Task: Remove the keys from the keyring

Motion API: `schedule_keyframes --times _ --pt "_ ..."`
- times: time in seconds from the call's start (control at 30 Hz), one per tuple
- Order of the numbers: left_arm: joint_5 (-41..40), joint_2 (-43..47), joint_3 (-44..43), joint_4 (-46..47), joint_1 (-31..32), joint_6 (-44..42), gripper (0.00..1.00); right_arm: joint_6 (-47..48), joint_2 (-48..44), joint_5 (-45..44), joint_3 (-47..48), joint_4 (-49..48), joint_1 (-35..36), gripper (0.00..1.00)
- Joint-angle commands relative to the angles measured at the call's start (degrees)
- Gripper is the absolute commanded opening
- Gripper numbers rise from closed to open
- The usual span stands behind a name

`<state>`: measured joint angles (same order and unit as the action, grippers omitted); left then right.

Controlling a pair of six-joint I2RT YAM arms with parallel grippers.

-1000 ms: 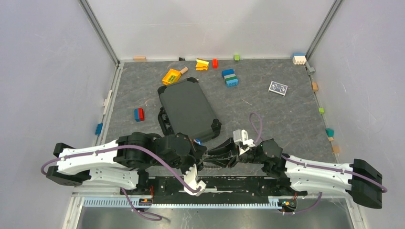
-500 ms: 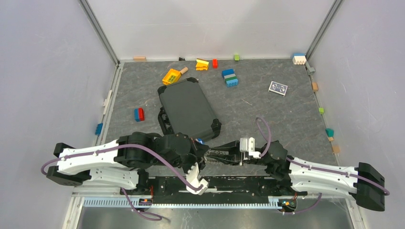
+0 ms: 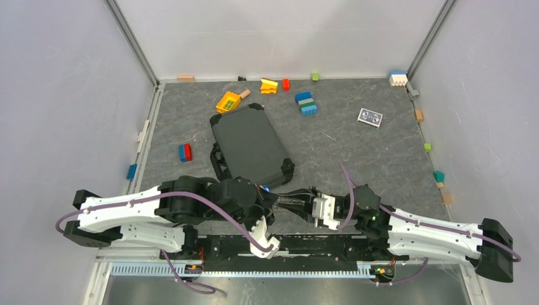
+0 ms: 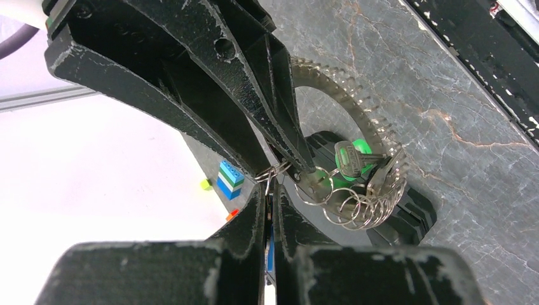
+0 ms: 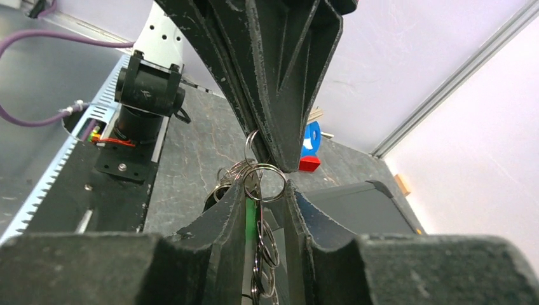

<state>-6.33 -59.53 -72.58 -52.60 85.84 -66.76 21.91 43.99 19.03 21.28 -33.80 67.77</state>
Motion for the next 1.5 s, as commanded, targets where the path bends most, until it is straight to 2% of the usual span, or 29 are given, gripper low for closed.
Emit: schedule_keyframes --times 0.0,0.5,0.87,0.9,0.97,1.1,1.3,1.47 --pt "-0.6 0.1 -2.7 0.9 -0.1 3.4 0.02 8.5 -1.8 0.2 2.1 2.6 0.0 0.20" --pt "-3.7 -2.0 -4.2 1.0 -0.1 6.9 0.02 21.0 -2.4 2.4 4.8 12.3 2.4 0.12" --pt "-7.6 -3.7 -5.3 1.0 -0.1 11.3 0.02 28.3 -2.6 -1.5 5.2 16.7 6.2 0.11" --pt "-7.8 -3.8 -5.4 1.0 -0.1 11.6 0.02 29.0 -2.5 -1.8 5.2 17.0 6.4 0.13" --pt "-7.8 -3.8 -5.5 1.0 -0.1 11.8 0.02 29.1 -2.7 -2.5 5.0 16.8 6.5 0.23" --pt "-6.8 -3.0 -5.1 1.1 -0.1 10.4 0.02 25.4 -3.0 -4.5 4.5 14.8 6.5 0.38" --pt "-6.6 -2.7 -4.9 1.1 -0.1 9.9 0.02 15.5 -3.3 -7.0 4.0 12.2 6.5 0.48" --pt "-6.3 -2.1 -4.5 1.1 -0.1 8.6 0.02 6.8 -3.8 -5.6 2.3 7.9 6.5 0.51"
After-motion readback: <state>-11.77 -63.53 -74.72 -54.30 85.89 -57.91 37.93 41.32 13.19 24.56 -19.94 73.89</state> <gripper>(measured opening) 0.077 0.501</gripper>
